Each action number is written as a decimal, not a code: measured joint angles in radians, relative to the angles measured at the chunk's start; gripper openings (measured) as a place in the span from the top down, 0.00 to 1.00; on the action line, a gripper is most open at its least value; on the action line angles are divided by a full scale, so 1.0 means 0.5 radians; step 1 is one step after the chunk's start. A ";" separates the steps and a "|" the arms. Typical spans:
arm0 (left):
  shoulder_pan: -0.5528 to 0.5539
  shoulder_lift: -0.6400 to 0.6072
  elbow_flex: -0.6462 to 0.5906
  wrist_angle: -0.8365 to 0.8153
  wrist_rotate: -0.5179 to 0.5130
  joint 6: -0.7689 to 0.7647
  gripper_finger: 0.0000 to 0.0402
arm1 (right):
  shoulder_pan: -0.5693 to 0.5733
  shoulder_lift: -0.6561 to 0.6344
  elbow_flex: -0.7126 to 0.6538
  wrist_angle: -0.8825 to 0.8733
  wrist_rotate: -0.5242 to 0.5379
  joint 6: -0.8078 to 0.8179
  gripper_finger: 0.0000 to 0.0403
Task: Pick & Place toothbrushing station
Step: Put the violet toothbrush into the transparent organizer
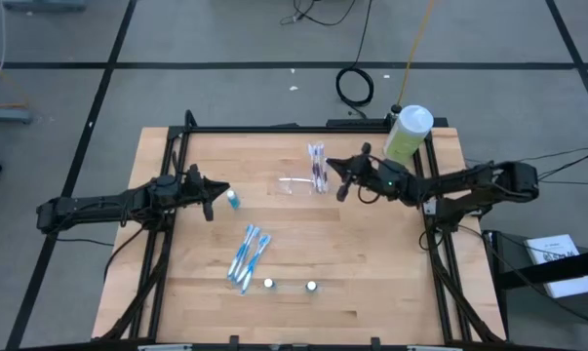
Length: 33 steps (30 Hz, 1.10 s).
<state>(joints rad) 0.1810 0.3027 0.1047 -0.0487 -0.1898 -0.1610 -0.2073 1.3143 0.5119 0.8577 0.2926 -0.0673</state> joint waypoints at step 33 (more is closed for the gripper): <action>-0.001 0.001 0.000 0.000 0.000 0.000 0.91 | -0.005 0.009 -0.106 -0.366 -0.020 0.166 1.00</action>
<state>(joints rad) 0.1807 0.3030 0.1047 -0.0486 -0.1898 -0.1608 -0.2100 1.3186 0.4591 0.6745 0.2824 0.0157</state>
